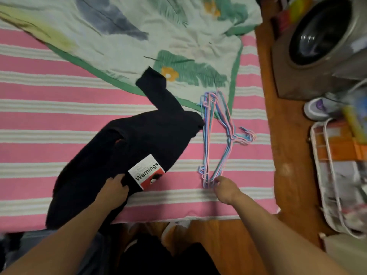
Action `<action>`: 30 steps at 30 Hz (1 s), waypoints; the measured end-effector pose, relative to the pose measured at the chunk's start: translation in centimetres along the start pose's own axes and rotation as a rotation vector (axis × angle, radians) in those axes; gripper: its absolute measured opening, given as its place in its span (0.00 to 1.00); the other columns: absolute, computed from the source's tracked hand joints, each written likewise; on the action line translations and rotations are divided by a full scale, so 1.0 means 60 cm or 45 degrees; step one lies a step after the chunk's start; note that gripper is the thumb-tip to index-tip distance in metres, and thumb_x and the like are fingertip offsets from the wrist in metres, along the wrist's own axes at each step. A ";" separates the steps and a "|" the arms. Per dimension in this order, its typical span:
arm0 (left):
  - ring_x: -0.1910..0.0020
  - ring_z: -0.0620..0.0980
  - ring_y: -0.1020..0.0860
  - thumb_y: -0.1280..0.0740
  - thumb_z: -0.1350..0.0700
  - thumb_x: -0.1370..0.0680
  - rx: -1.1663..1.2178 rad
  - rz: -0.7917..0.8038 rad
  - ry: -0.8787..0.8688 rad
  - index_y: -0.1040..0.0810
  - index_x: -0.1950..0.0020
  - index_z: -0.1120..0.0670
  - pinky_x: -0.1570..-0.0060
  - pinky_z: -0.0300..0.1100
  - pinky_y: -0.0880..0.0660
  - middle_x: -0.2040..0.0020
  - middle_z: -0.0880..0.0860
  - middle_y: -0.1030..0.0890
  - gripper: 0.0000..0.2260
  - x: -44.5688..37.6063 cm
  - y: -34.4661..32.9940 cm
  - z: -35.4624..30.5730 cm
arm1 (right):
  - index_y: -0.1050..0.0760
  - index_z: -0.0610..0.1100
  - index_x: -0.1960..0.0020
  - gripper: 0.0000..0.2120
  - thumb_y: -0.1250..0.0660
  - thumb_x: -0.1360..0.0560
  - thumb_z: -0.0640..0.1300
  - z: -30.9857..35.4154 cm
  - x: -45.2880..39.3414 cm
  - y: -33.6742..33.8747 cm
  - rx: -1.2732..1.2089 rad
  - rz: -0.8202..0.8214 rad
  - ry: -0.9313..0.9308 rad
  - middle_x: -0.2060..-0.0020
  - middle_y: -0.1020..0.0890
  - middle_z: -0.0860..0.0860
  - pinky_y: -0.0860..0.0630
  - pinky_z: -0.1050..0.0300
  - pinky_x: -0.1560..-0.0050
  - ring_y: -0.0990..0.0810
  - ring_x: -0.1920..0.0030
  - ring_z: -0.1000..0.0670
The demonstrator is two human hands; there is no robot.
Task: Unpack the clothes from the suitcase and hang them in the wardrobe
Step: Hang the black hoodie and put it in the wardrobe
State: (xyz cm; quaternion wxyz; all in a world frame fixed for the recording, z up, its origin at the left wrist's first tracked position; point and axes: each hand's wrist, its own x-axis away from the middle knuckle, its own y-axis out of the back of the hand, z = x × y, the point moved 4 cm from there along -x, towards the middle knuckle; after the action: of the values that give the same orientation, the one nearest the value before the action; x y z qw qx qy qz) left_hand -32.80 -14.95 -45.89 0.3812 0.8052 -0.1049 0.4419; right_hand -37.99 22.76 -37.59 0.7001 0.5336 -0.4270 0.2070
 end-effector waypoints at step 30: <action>0.46 0.49 0.18 0.32 0.46 0.23 0.933 -0.012 -0.061 0.17 0.45 0.46 0.37 0.55 0.23 0.47 0.47 0.15 0.10 0.282 0.023 -0.245 | 0.24 0.36 0.59 0.12 0.39 0.18 0.36 -0.009 0.136 0.131 -1.116 -0.367 0.231 0.72 0.24 0.39 0.26 0.56 0.76 0.24 0.76 0.46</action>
State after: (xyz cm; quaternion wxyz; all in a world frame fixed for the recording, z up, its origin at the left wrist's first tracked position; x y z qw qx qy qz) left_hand -32.82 -2.65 -27.10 0.0668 0.8989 0.0552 0.4295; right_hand -39.14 24.59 -26.47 0.9154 0.2215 -0.3328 -0.0464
